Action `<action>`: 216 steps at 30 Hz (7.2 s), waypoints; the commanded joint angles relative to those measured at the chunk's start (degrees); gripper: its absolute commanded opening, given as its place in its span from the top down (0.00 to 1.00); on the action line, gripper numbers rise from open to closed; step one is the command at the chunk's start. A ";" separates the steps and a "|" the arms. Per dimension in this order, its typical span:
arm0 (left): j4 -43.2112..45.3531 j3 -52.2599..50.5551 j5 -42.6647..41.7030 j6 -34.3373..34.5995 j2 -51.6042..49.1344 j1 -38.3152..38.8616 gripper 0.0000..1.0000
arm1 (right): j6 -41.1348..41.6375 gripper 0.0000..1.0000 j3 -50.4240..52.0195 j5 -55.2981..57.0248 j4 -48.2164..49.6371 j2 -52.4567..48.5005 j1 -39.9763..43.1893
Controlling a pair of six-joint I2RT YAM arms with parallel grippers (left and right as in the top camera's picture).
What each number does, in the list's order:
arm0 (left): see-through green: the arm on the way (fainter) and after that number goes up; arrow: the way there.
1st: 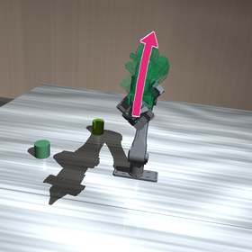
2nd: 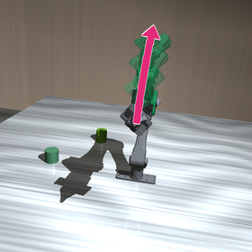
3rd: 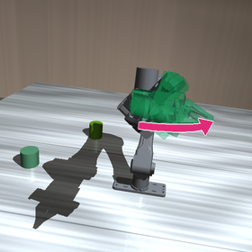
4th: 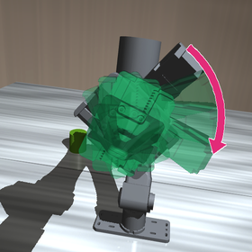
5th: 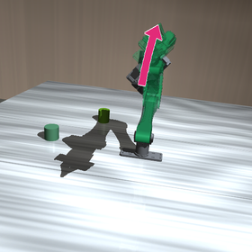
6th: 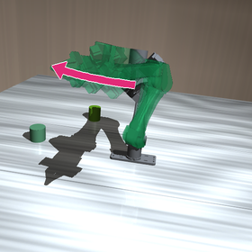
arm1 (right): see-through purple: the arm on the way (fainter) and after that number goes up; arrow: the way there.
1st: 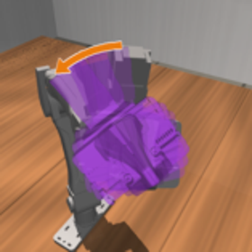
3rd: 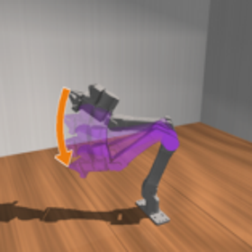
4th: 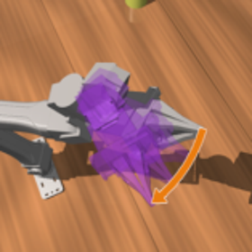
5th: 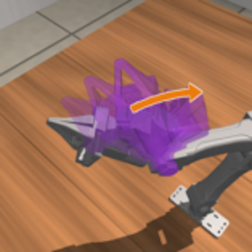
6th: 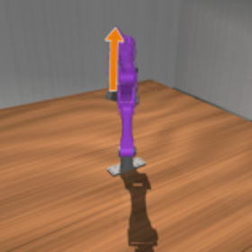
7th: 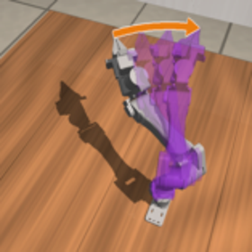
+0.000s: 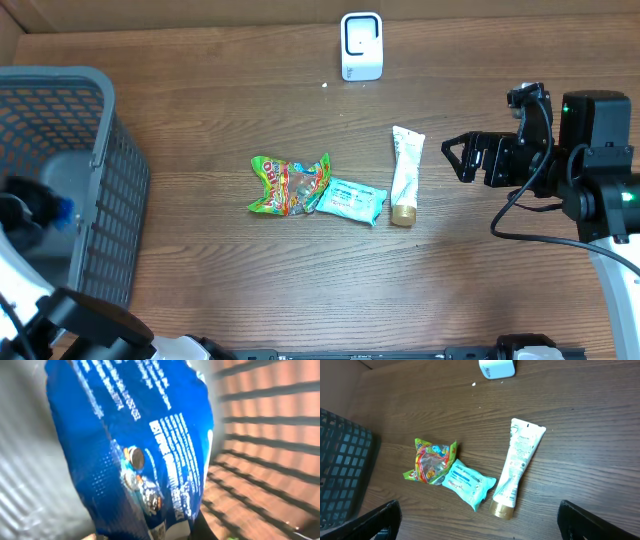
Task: Scan the item barcode
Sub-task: 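Reach into the basket and grasp the blue packet with left gripper, then carry the blue packet out and drop it beside the white tube, then raise the left gripper back to its upper-left hold position, then reach the right gripper down to the white tube, then grasp the white tube with right gripper and shift it rightward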
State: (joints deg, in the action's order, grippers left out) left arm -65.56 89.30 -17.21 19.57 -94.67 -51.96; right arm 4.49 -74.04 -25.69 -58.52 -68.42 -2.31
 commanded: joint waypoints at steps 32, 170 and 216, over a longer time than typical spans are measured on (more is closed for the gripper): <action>-18.18 11.98 12.96 -4.66 -9.27 69.37 0.96 | 0.15 0.00 -0.92 -0.52 0.28 0.13 -0.22; -16.06 31.67 5.40 -17.90 -13.97 57.29 0.00 | 18.08 0.61 7.23 8.28 15.74 -36.92 -16.79; -16.06 31.67 5.40 -17.90 -13.97 57.22 0.00 | 13.07 0.58 0.96 9.40 24.17 -42.66 -16.02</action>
State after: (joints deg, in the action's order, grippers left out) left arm -81.62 120.01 -12.14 2.76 -108.92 5.17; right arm 17.93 -72.12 -16.88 -34.22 -109.71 -17.37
